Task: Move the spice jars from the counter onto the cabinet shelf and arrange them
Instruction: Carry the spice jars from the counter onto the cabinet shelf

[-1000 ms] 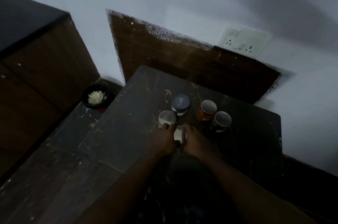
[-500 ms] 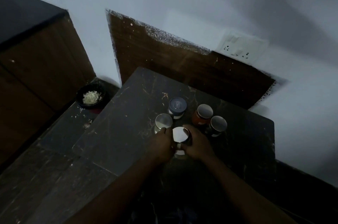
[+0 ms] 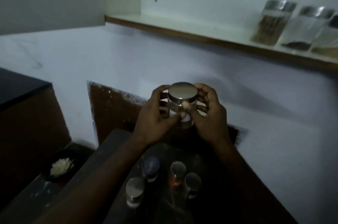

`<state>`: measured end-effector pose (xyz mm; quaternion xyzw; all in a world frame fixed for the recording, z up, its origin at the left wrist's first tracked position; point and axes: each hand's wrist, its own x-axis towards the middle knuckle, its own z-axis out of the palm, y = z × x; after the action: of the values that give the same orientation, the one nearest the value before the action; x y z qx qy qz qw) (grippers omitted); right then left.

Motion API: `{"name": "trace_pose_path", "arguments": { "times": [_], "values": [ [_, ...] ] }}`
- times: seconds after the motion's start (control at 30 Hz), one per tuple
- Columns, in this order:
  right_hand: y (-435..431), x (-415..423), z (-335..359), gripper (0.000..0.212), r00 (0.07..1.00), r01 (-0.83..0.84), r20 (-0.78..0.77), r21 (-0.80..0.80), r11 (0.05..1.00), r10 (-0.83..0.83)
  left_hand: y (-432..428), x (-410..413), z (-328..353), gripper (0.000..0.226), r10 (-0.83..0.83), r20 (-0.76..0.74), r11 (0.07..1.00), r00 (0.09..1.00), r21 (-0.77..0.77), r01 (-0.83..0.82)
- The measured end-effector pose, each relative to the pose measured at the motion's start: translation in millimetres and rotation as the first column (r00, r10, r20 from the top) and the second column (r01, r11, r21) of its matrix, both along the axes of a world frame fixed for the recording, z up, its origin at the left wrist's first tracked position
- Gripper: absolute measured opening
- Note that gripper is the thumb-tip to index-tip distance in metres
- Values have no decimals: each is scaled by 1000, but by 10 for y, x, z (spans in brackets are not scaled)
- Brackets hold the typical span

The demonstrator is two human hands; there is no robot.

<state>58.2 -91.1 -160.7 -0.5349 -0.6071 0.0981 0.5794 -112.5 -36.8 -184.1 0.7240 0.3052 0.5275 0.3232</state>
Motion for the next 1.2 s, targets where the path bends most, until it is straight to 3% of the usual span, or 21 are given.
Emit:
{"name": "trace_pose_path", "arguments": {
  "times": [0.2,0.43,0.57,0.7,0.9,1.2],
  "values": [
    [261,343,1332,64,995,45,74,218,975,-62,247,441,1367,78,115,74,952,991,275,-131],
    [701,901,2123,49,993,121,-29,254,960,-118,617,1158,2124,83,213,92,929,973,289,-231],
    [956,1235,2275,45,976,213,-11,217,952,-216,917,1588,2312,81,275,8,919,961,293,-266],
    [1122,1460,2178,39,944,323,32,107,940,-328,1151,1948,2284,85,249,-68,955,966,186,-233],
    [1215,1525,2061,45,875,433,130,221,874,-466,1344,2135,2221,77,274,-80,959,958,96,-266],
    [1275,1463,1998,45,679,655,207,262,709,-704,1360,2336,2282,58,331,-451,941,829,86,-328]
  ]
}}
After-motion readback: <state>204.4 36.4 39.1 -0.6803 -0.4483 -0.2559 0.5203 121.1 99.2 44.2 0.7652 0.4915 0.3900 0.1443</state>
